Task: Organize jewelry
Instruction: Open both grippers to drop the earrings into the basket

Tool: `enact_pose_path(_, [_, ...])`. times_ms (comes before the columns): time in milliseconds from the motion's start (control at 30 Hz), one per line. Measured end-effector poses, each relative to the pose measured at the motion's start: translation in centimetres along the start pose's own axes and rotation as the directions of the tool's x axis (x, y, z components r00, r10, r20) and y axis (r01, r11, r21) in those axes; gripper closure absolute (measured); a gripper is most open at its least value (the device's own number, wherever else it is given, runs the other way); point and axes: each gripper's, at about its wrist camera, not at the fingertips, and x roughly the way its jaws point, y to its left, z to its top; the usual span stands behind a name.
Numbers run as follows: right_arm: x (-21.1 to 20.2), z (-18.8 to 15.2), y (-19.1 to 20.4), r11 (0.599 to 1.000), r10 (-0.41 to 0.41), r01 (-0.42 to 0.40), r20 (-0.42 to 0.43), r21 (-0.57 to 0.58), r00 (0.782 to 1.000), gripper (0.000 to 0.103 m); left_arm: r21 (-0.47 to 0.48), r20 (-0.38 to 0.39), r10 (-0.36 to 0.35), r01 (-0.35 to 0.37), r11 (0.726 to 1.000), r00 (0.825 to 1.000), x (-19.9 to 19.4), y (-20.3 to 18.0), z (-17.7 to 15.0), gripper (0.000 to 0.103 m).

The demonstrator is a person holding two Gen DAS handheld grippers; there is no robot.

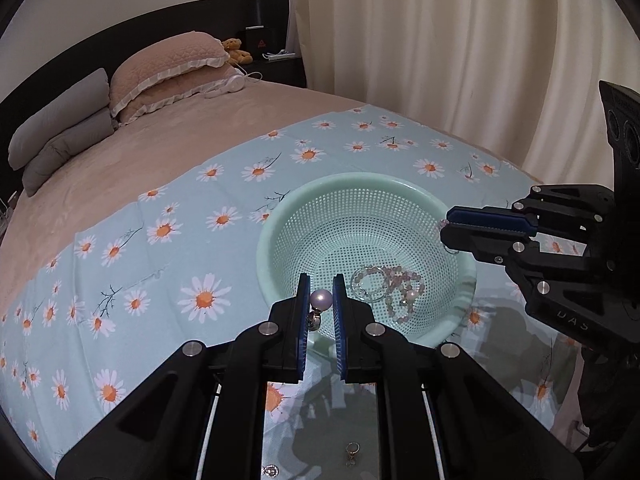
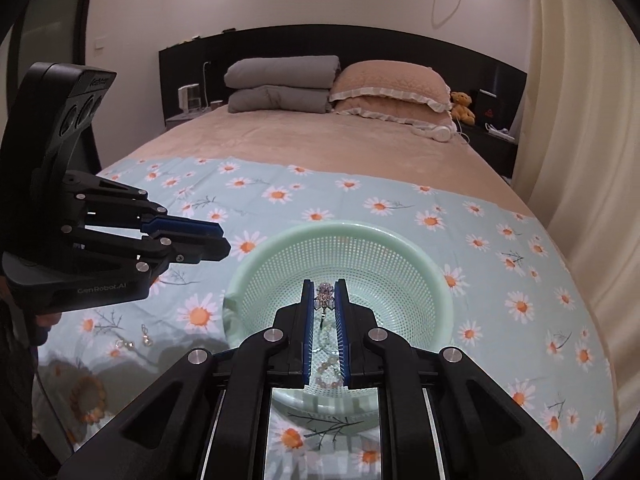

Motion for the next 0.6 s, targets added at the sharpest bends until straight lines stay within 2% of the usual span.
enact_pose_path(233, [1.3, -1.1, -1.4, 0.999, -0.025, 0.027, -0.037, 0.045, 0.999, 0.092, -0.004, -0.062, -0.041, 0.041, 0.999, 0.997, 3.1, -0.1, -0.5, 0.091])
enact_pose_path(267, [1.4, -1.2, -1.6, 0.998, -0.026, 0.028, -0.040, 0.049, 0.999, 0.089, 0.001, -0.062, -0.027, 0.027, 1.000, 0.998, 3.2, -0.1, -0.5, 0.088])
enact_pose_path(367, [1.4, -1.6, -2.0, 0.997, -0.037, 0.039, -0.036, 0.062, 0.999, 0.068, -0.019, -0.069, 0.007, -0.008, 1.000, 0.998, 3.5, 0.2, -0.4, 0.077])
enact_pose_path(433, [1.2, -1.7, -2.1, 0.997, -0.033, 0.035, -0.032, 0.067, 0.999, 0.067, -0.021, -0.066, 0.022, -0.024, 0.999, 0.998, 3.1, 0.7, -0.5, 0.076])
enact_pose_path(467, [1.0, -1.8, -2.1, 0.997, -0.036, 0.038, -0.031, 0.066, 0.999, 0.067, -0.020, -0.062, 0.028, -0.029, 0.999, 0.998, 2.8, 0.9, -0.6, 0.070])
enact_pose_path(500, [0.9, -1.9, -2.3, 0.997, -0.036, 0.038, -0.029, 0.067, 0.999, 0.067, -0.021, -0.054, 0.038, -0.040, 0.999, 0.998, 2.3, 1.2, -0.7, 0.057])
enact_pose_path(600, [0.7, -2.0, -2.4, 0.997, -0.034, 0.036, -0.027, 0.075, 0.999, 0.067, -0.039, -0.034, 0.063, -0.064, 0.997, 0.997, 0.8, 2.4, -1.3, 0.052])
